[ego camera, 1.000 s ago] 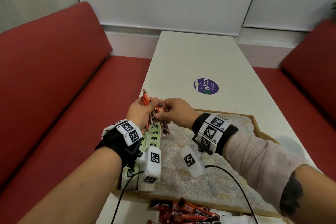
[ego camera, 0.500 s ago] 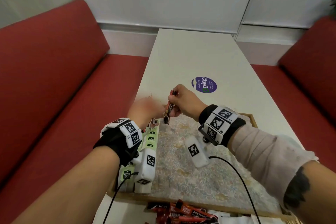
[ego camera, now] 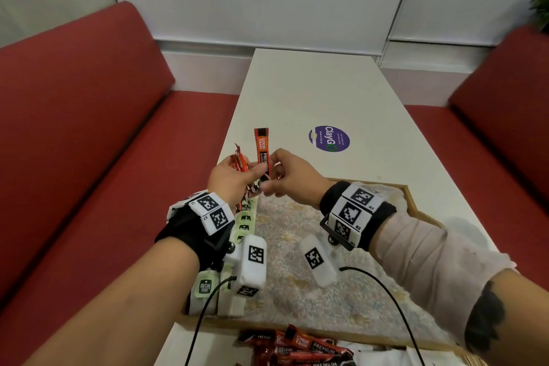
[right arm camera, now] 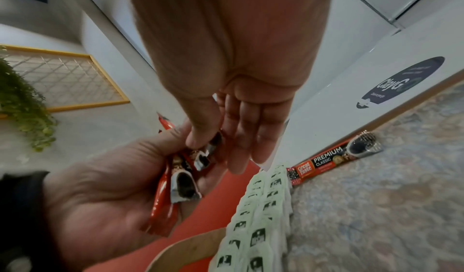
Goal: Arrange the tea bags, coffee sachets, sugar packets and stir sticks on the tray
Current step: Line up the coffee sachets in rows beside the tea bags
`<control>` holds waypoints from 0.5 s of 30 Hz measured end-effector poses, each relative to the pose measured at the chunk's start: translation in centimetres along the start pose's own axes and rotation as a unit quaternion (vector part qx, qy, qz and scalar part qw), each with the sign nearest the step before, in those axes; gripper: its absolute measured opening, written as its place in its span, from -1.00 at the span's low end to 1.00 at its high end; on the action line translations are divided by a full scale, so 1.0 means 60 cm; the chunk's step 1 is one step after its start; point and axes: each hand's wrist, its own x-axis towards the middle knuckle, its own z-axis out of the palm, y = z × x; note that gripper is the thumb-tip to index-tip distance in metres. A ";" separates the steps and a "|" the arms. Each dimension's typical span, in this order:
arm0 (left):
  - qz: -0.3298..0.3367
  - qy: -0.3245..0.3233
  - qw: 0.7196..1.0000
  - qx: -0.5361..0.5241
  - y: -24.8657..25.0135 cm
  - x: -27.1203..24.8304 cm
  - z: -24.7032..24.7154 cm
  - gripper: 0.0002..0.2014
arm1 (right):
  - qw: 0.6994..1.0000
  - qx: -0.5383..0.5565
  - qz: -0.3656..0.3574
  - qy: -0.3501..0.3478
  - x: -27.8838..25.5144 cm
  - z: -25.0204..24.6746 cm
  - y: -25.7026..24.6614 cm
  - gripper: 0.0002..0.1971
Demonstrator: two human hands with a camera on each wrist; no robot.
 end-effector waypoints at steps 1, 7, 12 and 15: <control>0.000 -0.002 1.000 -0.007 0.000 -0.001 0.002 -0.75 | 1.000 0.007 -0.005 0.005 0.000 0.001 0.001 -0.75; 0.014 0.003 1.000 0.005 -0.002 0.000 -0.004 -0.72 | 0.996 0.055 0.005 0.067 0.004 -0.010 0.005 -0.81; 0.009 0.031 0.999 0.014 -0.008 0.006 -0.029 -0.66 | 0.988 -0.068 0.041 0.132 0.018 -0.044 0.032 -0.87; 0.005 0.033 0.999 0.004 -0.015 0.012 -0.040 -0.74 | 0.972 -0.193 0.059 0.119 0.025 -0.050 0.054 -0.97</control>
